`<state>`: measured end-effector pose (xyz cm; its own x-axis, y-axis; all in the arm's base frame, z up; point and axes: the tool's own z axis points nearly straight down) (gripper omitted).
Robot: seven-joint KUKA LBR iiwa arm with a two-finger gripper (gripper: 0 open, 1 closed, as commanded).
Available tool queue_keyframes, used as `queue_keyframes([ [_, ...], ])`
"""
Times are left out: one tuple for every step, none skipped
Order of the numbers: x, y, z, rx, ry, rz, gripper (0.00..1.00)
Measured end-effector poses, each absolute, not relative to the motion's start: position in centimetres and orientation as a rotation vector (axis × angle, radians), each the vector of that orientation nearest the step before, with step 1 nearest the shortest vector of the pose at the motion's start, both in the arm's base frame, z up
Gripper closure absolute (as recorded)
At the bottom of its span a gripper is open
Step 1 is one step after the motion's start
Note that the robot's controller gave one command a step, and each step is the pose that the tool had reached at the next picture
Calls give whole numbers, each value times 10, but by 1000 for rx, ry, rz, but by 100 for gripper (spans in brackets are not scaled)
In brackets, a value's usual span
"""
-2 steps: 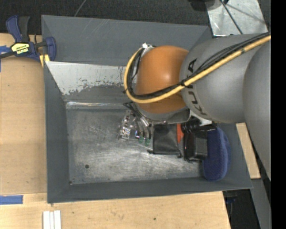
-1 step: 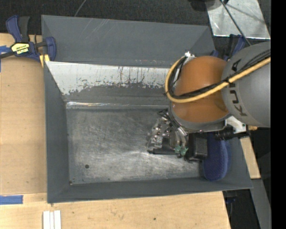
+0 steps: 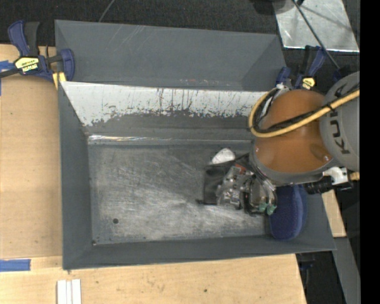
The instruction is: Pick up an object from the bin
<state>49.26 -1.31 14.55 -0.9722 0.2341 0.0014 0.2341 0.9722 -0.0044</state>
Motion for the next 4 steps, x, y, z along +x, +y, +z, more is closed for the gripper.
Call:
queue_keyframes([
  [484, -15, 127, -969, -2986, 1, 100],
  [485, -27, 135, -803, -3042, 1, 100],
  [485, -27, 135, -805, -3042, 0, 0],
  [494, -26, 74, -673, -3074, 0, 0],
])
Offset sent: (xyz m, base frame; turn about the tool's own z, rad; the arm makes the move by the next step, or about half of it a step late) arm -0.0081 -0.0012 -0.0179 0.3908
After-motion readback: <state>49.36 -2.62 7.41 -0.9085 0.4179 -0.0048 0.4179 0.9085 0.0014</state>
